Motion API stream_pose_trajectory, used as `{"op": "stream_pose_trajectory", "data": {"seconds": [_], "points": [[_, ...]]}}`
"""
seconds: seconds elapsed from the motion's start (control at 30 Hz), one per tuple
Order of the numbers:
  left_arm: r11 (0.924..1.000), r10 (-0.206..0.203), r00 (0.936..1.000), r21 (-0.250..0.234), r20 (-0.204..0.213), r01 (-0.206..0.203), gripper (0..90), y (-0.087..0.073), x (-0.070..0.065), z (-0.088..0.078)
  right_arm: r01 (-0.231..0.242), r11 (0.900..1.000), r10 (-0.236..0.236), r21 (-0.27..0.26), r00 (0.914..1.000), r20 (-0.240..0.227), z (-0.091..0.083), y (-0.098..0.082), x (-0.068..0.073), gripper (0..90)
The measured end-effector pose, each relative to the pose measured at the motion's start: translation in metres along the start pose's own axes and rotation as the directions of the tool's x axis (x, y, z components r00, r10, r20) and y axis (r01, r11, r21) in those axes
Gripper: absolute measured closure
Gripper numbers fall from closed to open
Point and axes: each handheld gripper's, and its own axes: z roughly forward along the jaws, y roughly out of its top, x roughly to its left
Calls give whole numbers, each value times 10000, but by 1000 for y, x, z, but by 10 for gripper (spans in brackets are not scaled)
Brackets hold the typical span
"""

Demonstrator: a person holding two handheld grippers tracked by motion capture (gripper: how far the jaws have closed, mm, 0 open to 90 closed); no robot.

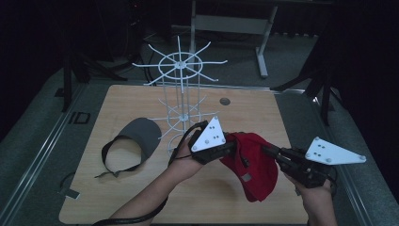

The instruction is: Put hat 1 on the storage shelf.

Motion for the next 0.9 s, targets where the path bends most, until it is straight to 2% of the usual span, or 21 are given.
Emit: {"op": "stream_pose_trajectory", "data": {"seconds": [0.13,0.23,0.27,0.3,0.33,0.37,0.4,0.47,0.5,0.53,0.57,0.6,0.73,0.77,0.9], "points": [[10000,92,9998,4,172,-92,872,1,-2,0,-194,9996,195,-216,9998,20,-4,4,-2,884],[10000,-26,9997,7,227,26,865,1,-2,0,-216,9995,216,-225,9998,32,-4,5,-1,884],[10000,-48,9996,-7,261,48,778,1,-2,-1,-266,9994,267,-219,9996,44,-4,5,-2,884],[10000,-23,9998,17,198,22,778,1,-2,-1,-266,9994,267,-219,9996,44,-4,5,-2,884],[10000,73,9999,13,104,-73,715,1,-3,-3,-293,9994,294,-186,9996,52,-4,5,-2,884],[10000,38,9999,-40,163,-38,599,1,-3,-4,-350,9991,351,-238,9994,34,-4,6,-3,884],[10000,24,9999,-19,123,-24,599,2,-3,-4,-350,9991,351,-238,9994,34,-4,6,-3,884],[9999,122,9998,30,146,-122,502,2,-4,-6,-289,9991,291,-303,9996,38,-4,9,-2,884],[9997,233,9997,97,-43,-232,476,3,-5,-7,-269,9992,272,-302,9996,88,-4,10,-2,885],[9997,227,9997,23,-65,-227,476,2,-6,-9,-269,9992,272,-302,9996,88,-4,10,-2,885],[9998,215,9997,9,-145,-215,412,2,-6,-10,-312,9989,319,-358,9993,185,-4,11,-3,884],[9998,222,9994,23,-277,-221,394,2,-6,-12,-364,9986,372,-380,9991,196,-5,11,-4,884],[9999,115,9987,70,-497,-111,385,-3,-6,-19,-517,9976,530,-451,9982,277,-7,11,-7,884],[9998,189,9978,121,-643,-181,385,-4,-7,-22,-542,9975,559,-454,9978,368,-8,11,-8,884],[10000,-47,9946,74,-1037,55,404,-12,-6,-31,-575,9970,598,-520,9972,447,-11,13,-10,884]]}}
